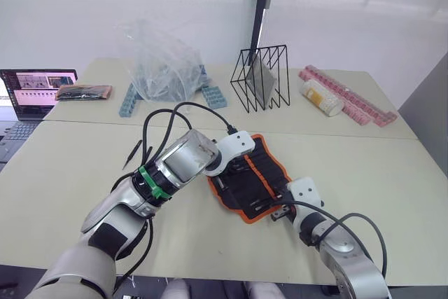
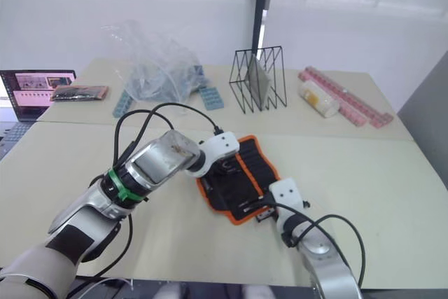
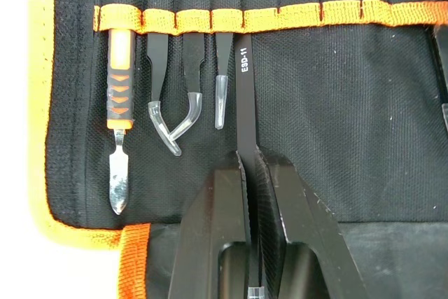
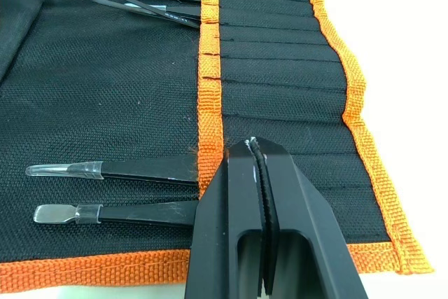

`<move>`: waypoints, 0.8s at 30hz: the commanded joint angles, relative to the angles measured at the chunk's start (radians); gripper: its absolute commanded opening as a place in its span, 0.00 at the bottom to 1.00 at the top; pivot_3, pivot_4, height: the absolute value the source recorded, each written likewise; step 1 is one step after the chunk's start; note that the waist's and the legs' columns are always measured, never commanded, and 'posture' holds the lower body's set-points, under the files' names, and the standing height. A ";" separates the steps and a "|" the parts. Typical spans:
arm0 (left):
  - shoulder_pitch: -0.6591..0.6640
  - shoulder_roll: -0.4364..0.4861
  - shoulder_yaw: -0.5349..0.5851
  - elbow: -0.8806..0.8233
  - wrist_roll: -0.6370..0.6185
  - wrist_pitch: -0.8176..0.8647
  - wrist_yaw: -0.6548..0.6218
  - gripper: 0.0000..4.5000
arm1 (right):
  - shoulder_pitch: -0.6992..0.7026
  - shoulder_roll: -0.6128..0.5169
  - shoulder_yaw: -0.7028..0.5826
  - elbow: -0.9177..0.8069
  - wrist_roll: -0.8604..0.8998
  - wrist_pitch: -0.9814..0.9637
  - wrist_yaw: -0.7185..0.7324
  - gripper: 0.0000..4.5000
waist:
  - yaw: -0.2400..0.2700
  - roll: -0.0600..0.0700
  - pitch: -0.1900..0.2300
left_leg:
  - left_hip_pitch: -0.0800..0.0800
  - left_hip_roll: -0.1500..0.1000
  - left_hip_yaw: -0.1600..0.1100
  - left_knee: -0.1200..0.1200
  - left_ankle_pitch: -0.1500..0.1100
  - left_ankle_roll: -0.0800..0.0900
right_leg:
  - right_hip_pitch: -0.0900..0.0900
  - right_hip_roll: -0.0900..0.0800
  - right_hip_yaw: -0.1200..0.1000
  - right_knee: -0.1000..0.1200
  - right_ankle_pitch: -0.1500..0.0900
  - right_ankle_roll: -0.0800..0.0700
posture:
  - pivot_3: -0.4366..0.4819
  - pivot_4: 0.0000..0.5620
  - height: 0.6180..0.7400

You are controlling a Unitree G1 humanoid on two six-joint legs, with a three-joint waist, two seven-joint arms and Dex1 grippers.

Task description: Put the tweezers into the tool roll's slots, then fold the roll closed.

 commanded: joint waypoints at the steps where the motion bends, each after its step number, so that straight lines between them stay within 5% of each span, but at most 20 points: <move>1: -0.014 0.018 -0.010 -0.027 0.003 0.000 -0.014 0.00 | 0.028 0.007 0.061 0.056 0.008 0.065 0.018 0.00 | -0.002 0.000 0.000 | 0.000 0.000 0.000 0.000 0.000 0.000 | 0.000 0.000 0.000 0.000 0.000 0.000 | 0.48 0.27 0.84; 24: -0.009 0.024 -0.005 -0.082 -0.014 0.026 -0.015 0.00 | 0.029 -0.001 0.060 0.057 0.009 0.067 0.025 0.00 | -0.003 0.000 0.000 | 0.000 0.000 0.000 -0.001 0.000 0.000 | -0.001 0.000 0.000 0.000 -0.001 0.000 | 0.48 0.27 0.84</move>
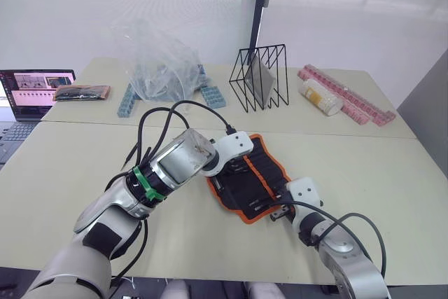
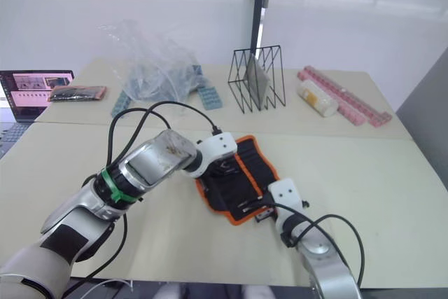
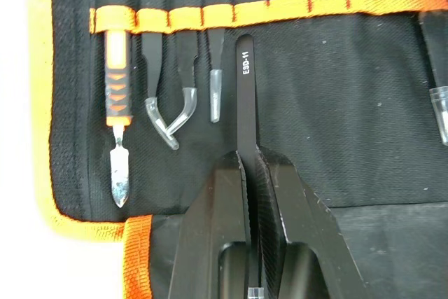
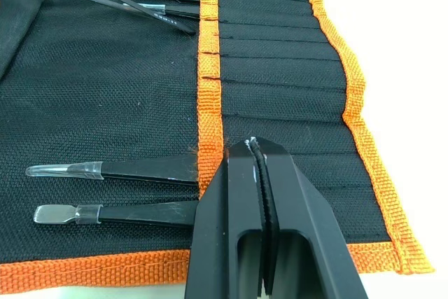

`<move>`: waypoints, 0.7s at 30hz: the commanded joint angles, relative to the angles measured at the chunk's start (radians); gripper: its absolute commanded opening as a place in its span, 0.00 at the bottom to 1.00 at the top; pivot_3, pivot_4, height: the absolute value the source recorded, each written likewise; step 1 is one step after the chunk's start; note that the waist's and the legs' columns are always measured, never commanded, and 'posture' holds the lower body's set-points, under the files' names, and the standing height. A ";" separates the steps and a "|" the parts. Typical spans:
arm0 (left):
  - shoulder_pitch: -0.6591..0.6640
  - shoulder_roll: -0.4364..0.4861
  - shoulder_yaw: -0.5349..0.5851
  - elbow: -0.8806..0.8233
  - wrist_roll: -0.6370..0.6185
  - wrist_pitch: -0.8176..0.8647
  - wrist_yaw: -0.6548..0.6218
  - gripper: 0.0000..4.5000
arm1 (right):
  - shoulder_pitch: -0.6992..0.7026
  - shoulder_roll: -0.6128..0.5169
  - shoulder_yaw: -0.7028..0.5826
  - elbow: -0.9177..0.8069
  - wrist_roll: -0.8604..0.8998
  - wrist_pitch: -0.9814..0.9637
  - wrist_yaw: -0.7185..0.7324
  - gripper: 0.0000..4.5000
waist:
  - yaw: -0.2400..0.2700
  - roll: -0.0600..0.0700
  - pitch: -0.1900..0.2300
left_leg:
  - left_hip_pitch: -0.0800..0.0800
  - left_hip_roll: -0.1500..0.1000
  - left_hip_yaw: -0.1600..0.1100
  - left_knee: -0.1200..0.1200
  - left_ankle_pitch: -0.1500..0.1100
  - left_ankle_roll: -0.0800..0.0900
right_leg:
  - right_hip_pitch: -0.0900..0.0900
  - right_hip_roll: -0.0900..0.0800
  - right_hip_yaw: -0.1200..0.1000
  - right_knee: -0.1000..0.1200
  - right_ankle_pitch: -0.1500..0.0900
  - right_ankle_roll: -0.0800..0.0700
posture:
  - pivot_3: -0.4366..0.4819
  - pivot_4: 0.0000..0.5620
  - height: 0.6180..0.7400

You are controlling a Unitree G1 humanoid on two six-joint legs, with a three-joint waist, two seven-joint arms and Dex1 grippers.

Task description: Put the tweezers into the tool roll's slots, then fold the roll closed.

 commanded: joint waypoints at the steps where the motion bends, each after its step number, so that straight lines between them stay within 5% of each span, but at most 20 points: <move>1: -0.009 0.001 0.001 -0.021 -0.002 -0.002 0.002 0.00 | 0.029 -0.001 0.058 0.059 0.010 0.066 0.025 0.00 | 0.000 0.000 0.000 | 0.000 0.000 0.000 0.000 0.000 0.000 | 0.000 0.000 0.000 0.000 0.000 0.000 | 0.48 0.27 0.84; 21: -0.029 -0.137 -0.007 0.209 0.072 -0.175 0.040 0.00 | 0.040 -0.007 0.066 0.037 0.011 0.083 0.029 0.00 | 0.008 0.000 0.000 | 0.000 0.000 0.000 0.000 0.000 0.000 | 0.001 0.000 0.000 -0.001 0.000 0.000 | 0.48 0.27 0.84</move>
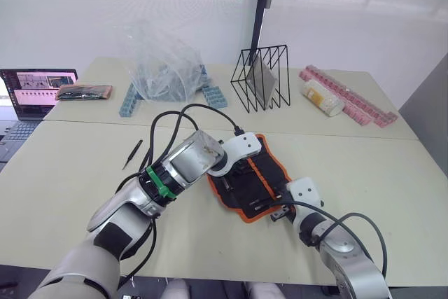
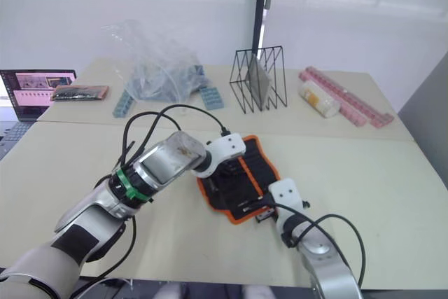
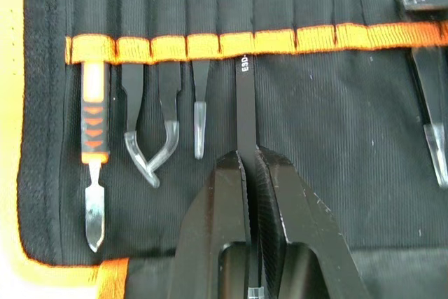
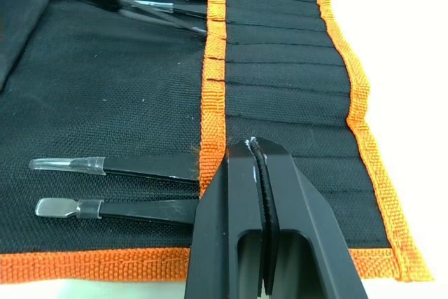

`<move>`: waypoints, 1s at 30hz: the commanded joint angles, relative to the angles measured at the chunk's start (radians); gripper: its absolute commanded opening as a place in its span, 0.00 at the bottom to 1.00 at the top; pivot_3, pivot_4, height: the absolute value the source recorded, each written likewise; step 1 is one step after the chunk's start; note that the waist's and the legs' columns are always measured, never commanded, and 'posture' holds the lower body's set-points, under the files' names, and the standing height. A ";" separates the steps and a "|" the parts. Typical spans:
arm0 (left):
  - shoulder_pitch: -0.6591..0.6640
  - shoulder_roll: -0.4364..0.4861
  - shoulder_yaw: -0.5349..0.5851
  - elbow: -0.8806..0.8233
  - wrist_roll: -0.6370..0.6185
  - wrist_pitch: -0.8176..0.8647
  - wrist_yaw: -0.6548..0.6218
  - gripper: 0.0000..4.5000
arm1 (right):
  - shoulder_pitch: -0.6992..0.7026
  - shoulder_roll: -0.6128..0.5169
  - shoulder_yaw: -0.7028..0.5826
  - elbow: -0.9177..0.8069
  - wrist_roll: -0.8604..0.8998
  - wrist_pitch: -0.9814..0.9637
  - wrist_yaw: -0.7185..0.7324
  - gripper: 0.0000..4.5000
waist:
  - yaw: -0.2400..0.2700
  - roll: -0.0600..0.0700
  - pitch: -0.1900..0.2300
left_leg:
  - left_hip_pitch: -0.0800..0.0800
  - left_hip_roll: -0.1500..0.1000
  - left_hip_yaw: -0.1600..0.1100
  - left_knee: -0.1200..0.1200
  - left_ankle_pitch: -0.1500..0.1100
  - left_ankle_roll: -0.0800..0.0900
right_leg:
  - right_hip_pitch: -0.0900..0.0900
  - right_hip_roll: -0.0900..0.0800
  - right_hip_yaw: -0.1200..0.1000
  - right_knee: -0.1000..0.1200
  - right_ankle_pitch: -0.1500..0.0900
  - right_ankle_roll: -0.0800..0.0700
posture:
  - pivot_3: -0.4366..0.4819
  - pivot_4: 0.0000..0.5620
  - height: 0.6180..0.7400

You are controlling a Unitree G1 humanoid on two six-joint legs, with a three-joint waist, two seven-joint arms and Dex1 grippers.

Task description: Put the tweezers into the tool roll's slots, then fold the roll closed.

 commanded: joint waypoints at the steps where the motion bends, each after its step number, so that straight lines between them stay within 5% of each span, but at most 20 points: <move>1: -0.014 -0.037 -0.004 0.047 0.037 -0.048 0.023 0.00 | 0.040 -0.002 0.067 0.045 0.013 0.067 0.029 0.00 | 0.000 0.000 0.000 | 0.000 0.000 0.000 0.000 0.000 0.000 | 0.000 0.000 0.000 0.000 0.000 0.000 | 0.48 0.27 0.84; 30: 0.088 -0.253 0.160 0.438 0.132 -0.634 0.023 0.00 | 0.054 0.002 0.084 0.035 -0.018 0.086 0.018 0.00 | 0.014 -0.003 -0.002 | -0.001 -0.002 -0.002 0.000 0.000 0.000 | 0.003 0.000 0.000 -0.003 0.000 0.000 | 0.48 0.27 0.84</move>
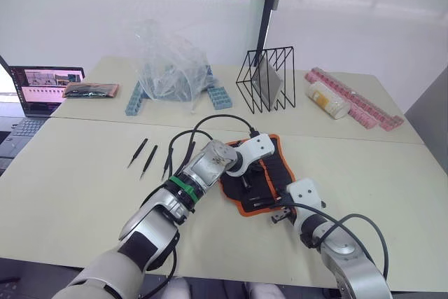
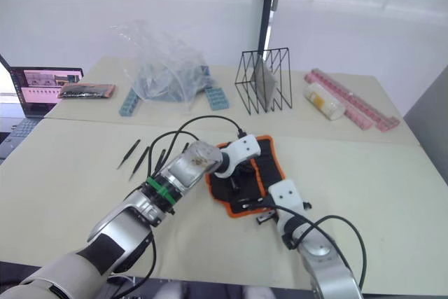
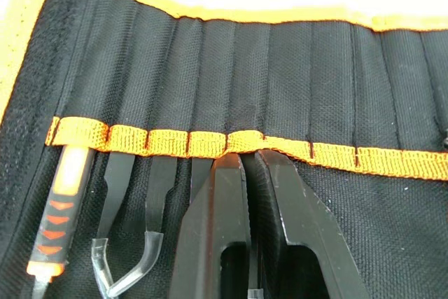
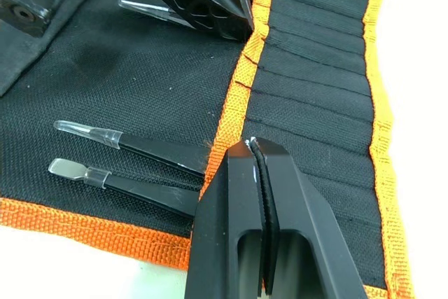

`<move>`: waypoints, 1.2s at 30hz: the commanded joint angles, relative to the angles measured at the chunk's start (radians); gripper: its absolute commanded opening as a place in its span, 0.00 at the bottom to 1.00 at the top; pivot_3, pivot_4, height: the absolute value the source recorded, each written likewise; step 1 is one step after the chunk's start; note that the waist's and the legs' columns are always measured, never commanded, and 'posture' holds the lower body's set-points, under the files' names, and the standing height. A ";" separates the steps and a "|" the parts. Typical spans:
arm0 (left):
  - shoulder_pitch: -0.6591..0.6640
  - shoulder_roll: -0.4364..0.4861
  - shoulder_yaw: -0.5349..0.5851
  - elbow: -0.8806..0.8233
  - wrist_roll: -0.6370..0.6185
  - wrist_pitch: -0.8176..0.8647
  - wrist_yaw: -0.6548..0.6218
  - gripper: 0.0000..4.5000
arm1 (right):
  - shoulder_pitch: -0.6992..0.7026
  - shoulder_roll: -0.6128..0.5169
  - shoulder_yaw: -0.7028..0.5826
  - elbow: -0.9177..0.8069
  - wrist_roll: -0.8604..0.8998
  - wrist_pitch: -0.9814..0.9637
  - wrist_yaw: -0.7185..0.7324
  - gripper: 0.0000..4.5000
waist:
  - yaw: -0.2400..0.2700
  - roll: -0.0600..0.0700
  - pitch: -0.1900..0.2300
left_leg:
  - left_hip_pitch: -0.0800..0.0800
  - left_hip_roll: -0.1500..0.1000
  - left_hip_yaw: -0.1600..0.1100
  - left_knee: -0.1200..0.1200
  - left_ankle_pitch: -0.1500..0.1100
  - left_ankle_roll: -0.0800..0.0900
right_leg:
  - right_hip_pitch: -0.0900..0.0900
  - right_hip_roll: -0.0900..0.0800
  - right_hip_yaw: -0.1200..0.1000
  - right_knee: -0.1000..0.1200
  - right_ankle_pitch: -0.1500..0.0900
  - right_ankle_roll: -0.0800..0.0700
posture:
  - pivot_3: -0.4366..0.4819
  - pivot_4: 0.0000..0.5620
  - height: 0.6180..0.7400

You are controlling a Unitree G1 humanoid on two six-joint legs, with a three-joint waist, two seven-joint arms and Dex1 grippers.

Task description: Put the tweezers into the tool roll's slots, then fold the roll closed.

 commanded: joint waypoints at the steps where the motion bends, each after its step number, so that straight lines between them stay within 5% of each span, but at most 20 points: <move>1: 0.014 -0.027 0.022 0.013 0.019 -0.040 0.004 0.00 | 0.041 0.008 0.076 0.055 0.013 0.068 0.023 0.00 | 0.001 0.000 0.000 | 0.000 0.000 0.000 0.000 0.000 0.000 | 0.000 0.000 0.000 0.000 0.000 0.000 | 0.48 0.27 0.84; 5: 0.021 -0.002 0.040 -0.009 0.028 -0.045 -0.017 0.00 | 0.040 0.009 0.074 0.057 0.011 0.068 0.025 0.00 | 0.002 0.000 0.000 | 0.000 0.000 -0.001 0.000 0.000 0.000 | 0.001 0.000 0.000 0.000 0.000 0.000 | 0.48 0.27 0.84; 18: 0.052 0.230 0.142 -0.417 -0.035 0.175 -0.168 0.98 | 0.020 0.004 0.069 0.076 0.011 0.066 0.033 0.00 | -0.014 0.001 0.000 | -0.004 0.000 -0.002 -0.001 0.000 0.000 | -0.003 0.000 0.000 0.001 -0.001 0.000 | 0.48 0.27 0.84; 25: 0.231 0.354 0.426 -0.633 -0.216 0.161 -0.193 0.99 | -0.016 -0.014 0.067 0.108 0.013 0.044 0.060 0.00 | -0.032 0.001 0.000 | -0.001 0.000 -0.002 -0.001 0.000 0.000 | -0.003 0.000 0.000 0.004 -0.001 0.000 | 0.48 0.27 0.84; 36: 0.756 0.570 0.892 -0.844 -0.358 0.159 -0.136 0.99 | -0.048 -0.077 0.021 0.149 0.036 -0.053 0.136 0.00 | -0.039 -0.002 0.001 | 0.000 0.000 -0.003 -0.002 0.000 0.000 | -0.002 -0.001 -0.002 0.003 -0.002 -0.002 | 0.48 0.27 0.84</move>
